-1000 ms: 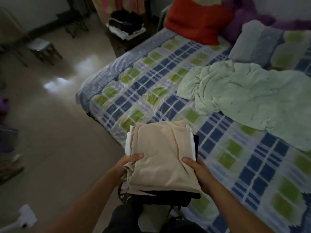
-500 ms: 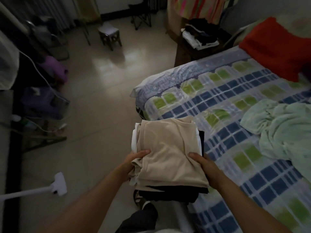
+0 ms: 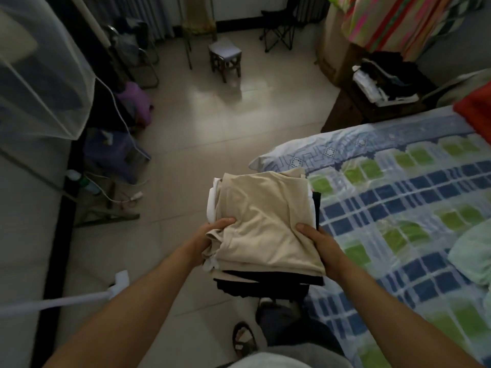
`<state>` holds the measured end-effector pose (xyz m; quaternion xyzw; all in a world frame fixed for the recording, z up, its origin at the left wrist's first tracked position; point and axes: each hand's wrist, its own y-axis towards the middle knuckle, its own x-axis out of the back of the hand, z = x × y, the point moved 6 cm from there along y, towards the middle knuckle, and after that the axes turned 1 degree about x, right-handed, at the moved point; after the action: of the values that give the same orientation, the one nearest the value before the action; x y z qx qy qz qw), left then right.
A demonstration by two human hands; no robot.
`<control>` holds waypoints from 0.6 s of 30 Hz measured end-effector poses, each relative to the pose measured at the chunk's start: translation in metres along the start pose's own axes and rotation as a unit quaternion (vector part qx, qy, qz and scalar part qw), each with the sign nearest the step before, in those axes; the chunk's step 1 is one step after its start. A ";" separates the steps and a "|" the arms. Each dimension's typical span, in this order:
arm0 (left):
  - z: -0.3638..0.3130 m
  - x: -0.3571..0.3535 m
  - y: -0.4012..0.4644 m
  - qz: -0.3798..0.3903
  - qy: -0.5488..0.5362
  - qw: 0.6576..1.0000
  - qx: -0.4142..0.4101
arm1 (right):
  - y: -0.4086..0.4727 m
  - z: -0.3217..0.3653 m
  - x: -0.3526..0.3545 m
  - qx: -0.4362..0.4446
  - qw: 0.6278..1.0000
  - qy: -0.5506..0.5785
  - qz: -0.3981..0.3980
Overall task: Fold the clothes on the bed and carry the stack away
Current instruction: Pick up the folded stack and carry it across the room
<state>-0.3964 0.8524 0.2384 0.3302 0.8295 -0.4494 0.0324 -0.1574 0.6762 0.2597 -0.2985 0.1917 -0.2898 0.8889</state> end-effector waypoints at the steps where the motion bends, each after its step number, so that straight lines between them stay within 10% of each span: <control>1: -0.010 0.006 0.005 0.001 -0.009 1.000 -0.001 | 0.013 0.008 -0.009 0.000 1.000 -0.002 0.008; 18: -0.249 0.052 0.155 -0.057 -0.023 0.998 -0.027 | 0.262 0.175 -0.090 0.004 0.998 0.009 0.061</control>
<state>-0.2877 1.1289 0.2560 0.2710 0.8577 -0.4355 0.0342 -0.0305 0.9773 0.2378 -0.2804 0.2162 -0.2388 0.9042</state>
